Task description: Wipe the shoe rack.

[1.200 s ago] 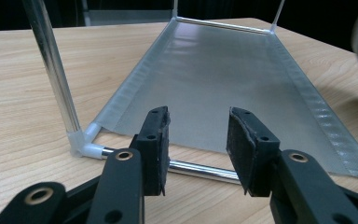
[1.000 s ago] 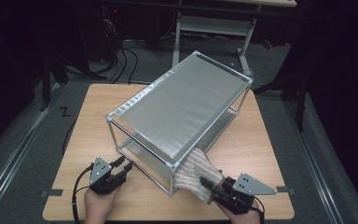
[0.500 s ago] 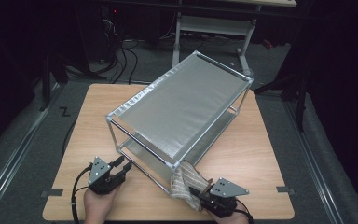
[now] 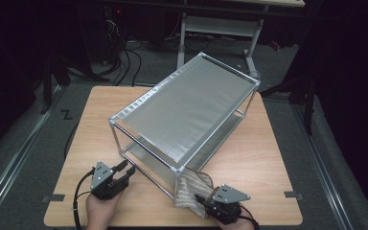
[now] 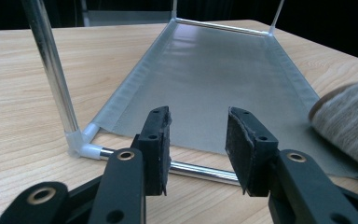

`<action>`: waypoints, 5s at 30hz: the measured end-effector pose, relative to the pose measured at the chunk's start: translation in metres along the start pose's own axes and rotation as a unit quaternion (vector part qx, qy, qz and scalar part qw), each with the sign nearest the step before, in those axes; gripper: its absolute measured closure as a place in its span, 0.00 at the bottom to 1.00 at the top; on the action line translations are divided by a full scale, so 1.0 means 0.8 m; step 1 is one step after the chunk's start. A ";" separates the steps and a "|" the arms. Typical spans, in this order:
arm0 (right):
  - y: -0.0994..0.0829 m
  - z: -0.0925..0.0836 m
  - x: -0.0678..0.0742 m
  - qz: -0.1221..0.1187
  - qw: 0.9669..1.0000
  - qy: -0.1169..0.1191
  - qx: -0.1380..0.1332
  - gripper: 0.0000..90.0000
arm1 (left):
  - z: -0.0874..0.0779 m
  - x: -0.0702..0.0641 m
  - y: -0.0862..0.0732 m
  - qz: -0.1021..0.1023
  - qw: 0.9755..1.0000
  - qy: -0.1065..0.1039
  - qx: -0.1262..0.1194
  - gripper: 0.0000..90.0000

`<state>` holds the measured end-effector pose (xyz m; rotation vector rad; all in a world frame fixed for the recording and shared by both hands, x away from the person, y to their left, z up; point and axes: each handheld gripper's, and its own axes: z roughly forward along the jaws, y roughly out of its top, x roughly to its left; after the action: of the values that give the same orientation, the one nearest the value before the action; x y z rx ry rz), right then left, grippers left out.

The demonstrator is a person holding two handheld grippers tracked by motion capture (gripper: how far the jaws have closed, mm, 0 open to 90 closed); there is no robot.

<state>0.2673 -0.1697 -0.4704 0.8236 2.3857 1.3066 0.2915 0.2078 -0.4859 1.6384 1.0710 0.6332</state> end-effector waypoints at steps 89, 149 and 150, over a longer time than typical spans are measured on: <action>-0.048 -0.053 -0.149 0.122 0.969 -0.215 0.009 0.63 | 0.001 -0.163 0.031 0.093 0.986 -0.137 -0.026 0.89; -0.038 -0.057 -0.167 0.124 0.971 -0.204 -0.018 0.26 | -0.044 -0.124 0.022 0.094 0.985 -0.146 -0.012 0.90; -0.041 -0.054 -0.169 0.127 0.971 -0.202 -0.014 0.24 | -0.041 -0.125 0.023 0.096 0.984 -0.147 -0.012 0.90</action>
<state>0.3411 -0.2952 -0.4759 1.2816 1.9870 1.1236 0.2245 0.1341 -0.4478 1.7629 0.6955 0.5046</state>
